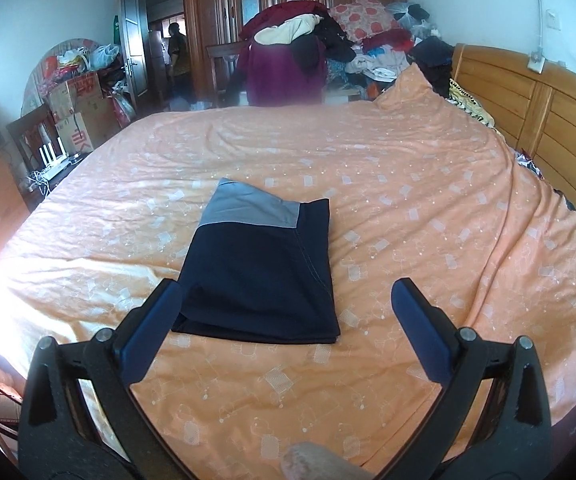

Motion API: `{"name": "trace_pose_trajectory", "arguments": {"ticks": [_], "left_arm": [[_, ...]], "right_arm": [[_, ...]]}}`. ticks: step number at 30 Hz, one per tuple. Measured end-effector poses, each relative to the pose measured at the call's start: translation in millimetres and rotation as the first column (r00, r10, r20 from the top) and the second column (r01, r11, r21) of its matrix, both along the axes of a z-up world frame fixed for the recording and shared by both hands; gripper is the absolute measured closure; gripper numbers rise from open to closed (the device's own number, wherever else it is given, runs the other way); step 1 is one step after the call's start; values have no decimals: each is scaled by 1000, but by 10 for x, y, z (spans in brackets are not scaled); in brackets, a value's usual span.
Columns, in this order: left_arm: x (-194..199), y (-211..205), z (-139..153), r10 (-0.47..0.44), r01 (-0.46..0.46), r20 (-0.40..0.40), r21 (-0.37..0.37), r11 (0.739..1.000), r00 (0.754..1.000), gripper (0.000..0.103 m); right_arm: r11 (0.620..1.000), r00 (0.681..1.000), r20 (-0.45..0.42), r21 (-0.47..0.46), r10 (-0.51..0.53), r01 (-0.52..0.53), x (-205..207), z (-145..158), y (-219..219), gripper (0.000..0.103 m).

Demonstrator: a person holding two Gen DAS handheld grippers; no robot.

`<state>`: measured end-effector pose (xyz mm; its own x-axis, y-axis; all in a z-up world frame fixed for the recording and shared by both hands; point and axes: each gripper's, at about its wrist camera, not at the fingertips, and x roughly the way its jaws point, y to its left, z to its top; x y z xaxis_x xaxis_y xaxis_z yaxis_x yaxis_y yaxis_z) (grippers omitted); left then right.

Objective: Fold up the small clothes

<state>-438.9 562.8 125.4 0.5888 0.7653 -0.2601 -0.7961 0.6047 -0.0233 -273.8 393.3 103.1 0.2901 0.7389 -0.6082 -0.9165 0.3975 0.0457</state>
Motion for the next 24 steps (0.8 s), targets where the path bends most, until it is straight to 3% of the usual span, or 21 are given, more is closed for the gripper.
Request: {"name": "trace_pose_trajectory", "arguments": {"ticks": [7,11,16,24], "left_arm": [[19,71,8,23,-24,-21,-19,1000,1000,0],[16,190,-67,68,-71,-33,-102,992,997,0],[35,326,-218,58,-62,-29,-198,978,998,0],[198,408,-438,95,-127,-153,-213,969,984,0]], "right_arm": [[1000,1000,-4,3,-6,6,17,32,-22,0],[1000,1000,-8,-7,-10,10,0,-5,-24,0],[1000,1000,-14,-11,-17,17,5,-39,-36,0],[999,999,-6,-17,-35,34,17,-83,-52,0]]}}
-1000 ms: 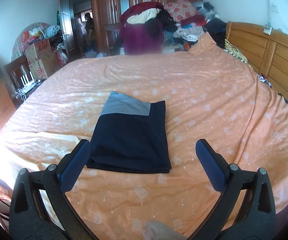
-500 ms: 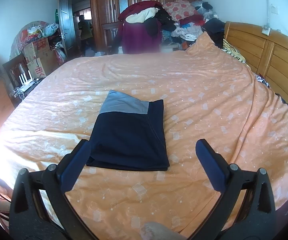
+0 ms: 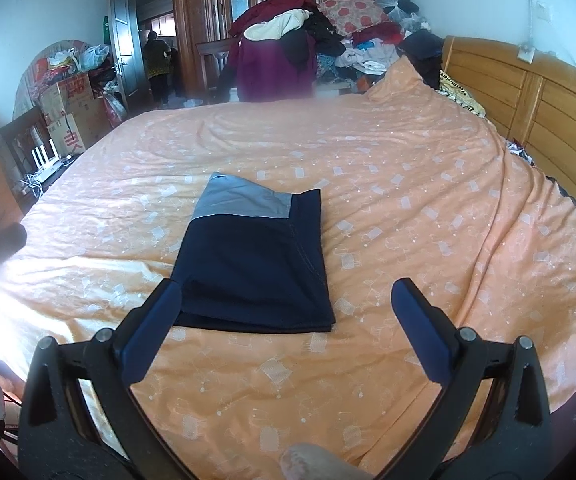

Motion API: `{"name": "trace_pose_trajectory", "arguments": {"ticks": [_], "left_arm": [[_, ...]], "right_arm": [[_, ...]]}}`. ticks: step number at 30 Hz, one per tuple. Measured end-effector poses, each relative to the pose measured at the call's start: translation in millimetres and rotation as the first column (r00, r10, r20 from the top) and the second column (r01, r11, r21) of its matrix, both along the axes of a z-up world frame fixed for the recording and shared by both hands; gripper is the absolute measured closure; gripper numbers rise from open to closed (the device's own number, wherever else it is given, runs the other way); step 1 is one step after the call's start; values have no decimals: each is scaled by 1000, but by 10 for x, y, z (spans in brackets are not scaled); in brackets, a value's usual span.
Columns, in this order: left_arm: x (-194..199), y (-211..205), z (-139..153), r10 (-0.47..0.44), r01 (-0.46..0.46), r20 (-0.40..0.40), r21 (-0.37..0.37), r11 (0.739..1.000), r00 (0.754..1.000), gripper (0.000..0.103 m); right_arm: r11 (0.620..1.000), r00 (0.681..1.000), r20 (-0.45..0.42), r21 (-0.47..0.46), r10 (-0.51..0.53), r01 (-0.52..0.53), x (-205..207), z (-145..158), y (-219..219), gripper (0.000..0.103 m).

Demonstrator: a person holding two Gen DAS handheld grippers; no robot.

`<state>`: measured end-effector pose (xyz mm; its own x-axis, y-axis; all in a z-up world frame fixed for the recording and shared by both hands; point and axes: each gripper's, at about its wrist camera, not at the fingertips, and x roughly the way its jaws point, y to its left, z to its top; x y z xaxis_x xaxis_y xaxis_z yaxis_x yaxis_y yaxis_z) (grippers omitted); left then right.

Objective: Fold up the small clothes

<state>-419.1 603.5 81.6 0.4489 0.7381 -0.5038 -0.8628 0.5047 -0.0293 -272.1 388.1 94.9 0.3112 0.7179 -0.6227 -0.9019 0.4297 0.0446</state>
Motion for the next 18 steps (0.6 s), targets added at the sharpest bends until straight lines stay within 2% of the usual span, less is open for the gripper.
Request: {"name": "trace_pose_trajectory", "arguments": {"ticks": [11,18], "left_arm": [[4,-2,-69,48,-47,-33,32,998,998,0],[13,-37,-118,43,-40,-62,46,998,997,0]], "right_arm": [[1000,1000,-12,2,-4,4,51,-29,-35,0],[1000,1000,-11,1,-3,3,42,-33,-36,0]]}}
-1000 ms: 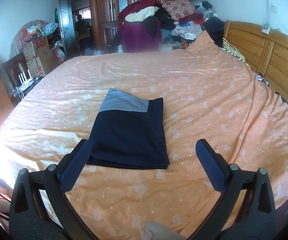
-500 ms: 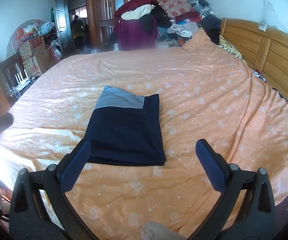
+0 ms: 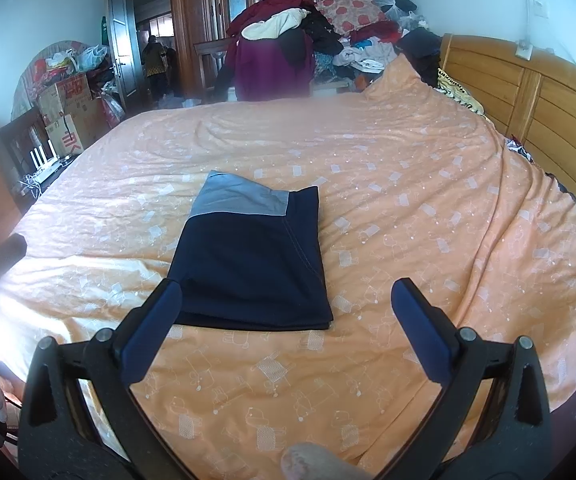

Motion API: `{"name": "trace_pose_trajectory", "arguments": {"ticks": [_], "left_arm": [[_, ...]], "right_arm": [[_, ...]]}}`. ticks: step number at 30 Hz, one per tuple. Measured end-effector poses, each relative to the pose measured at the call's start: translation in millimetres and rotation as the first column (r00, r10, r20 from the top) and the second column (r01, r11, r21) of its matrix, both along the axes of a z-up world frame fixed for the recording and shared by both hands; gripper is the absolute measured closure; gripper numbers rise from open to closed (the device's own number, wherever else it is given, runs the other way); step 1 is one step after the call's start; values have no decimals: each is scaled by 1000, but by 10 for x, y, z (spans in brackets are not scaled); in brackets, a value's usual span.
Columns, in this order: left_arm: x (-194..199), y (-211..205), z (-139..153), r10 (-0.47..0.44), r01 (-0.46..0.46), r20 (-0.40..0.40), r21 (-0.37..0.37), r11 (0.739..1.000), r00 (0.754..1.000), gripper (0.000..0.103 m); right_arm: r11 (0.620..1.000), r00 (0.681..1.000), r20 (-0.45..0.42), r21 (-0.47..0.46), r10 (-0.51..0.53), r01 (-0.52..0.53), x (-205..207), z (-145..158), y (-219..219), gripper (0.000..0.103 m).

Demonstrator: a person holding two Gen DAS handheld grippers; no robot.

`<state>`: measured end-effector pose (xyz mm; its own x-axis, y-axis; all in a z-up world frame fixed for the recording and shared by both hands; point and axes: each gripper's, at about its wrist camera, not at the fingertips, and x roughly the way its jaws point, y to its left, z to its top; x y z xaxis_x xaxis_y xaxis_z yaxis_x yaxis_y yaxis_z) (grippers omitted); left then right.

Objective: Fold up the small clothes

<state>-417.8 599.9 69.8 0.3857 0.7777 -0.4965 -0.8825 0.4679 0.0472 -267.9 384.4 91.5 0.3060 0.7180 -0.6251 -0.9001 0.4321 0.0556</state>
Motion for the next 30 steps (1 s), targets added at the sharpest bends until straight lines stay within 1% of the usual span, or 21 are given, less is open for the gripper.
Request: {"name": "trace_pose_trajectory", "arguments": {"ticks": [6,9,12,22,26,30], "left_arm": [[0,14,-12,28,-28,-21,6,1000,999,0],[-11,28,-20,28,-28,-24,3,1000,999,0],[-6,26,-31,16,-16,-25,-2,1000,1000,0],[75,-51,-7,-28,28,-22,4,1000,999,0],[99,-57,-1,-35,35,-24,3,999,999,0],[134,-68,-12,-46,47,-32,1,999,998,0]], "right_arm": [[1000,1000,-5,-3,-2,1,24,-17,5,0],[1000,1000,-5,-2,-4,4,18,-16,5,0],[1000,1000,-2,-2,-6,6,16,-32,11,0],[1000,998,-57,-22,17,-18,65,-111,55,0],[1000,1000,-24,-27,-4,3,60,-90,65,0],[999,1000,-8,-40,0,-1,45,-101,101,0]]}}
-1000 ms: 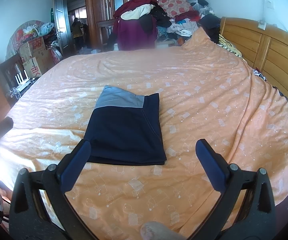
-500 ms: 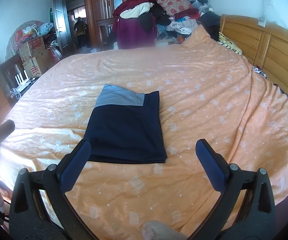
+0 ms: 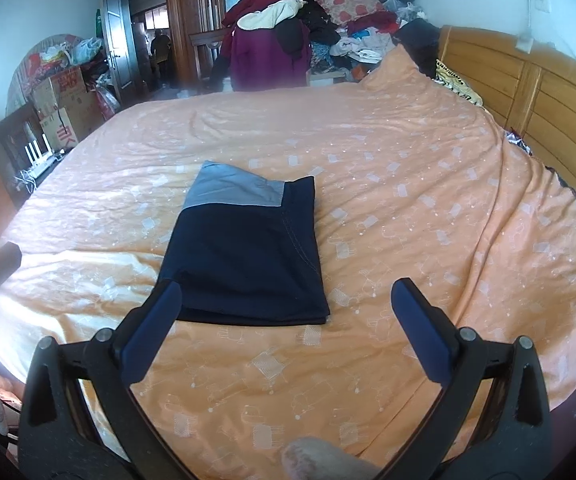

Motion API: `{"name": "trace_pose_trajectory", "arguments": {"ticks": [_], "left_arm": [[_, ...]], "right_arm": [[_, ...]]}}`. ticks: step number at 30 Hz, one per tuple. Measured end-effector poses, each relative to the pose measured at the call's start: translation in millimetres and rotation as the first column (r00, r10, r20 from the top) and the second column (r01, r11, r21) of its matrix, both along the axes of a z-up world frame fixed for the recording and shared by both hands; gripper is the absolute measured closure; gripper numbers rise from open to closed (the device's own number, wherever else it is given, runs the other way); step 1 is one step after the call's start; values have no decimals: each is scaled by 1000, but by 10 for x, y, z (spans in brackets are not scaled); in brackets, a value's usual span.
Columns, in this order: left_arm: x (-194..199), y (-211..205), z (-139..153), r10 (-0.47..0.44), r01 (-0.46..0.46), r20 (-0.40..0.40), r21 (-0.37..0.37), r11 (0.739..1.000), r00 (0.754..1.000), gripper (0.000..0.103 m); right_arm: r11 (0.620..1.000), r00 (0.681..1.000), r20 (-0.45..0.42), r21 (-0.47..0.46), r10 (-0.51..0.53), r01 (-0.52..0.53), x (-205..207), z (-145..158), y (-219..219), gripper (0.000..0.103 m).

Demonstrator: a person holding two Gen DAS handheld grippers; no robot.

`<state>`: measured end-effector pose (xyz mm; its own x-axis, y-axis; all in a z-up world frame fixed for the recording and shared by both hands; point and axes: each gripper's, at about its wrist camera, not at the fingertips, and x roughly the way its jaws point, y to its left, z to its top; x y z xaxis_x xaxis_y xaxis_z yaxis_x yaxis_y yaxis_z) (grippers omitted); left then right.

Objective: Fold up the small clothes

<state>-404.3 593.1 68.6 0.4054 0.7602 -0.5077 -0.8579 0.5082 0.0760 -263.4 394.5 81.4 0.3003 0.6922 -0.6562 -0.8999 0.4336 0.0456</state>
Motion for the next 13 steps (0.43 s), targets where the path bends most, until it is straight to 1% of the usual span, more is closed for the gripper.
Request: {"name": "trace_pose_trajectory", "arguments": {"ticks": [7,13], "left_arm": [[42,-11,33,-11,11,-5,11,1000,1000,0],[55,-9,39,-15,15,-7,7,1000,1000,0]], "right_arm": [[1000,1000,5,-1,4,-4,-2,14,46,0],[1000,1000,-11,-1,13,-13,28,16,92,0]]}}
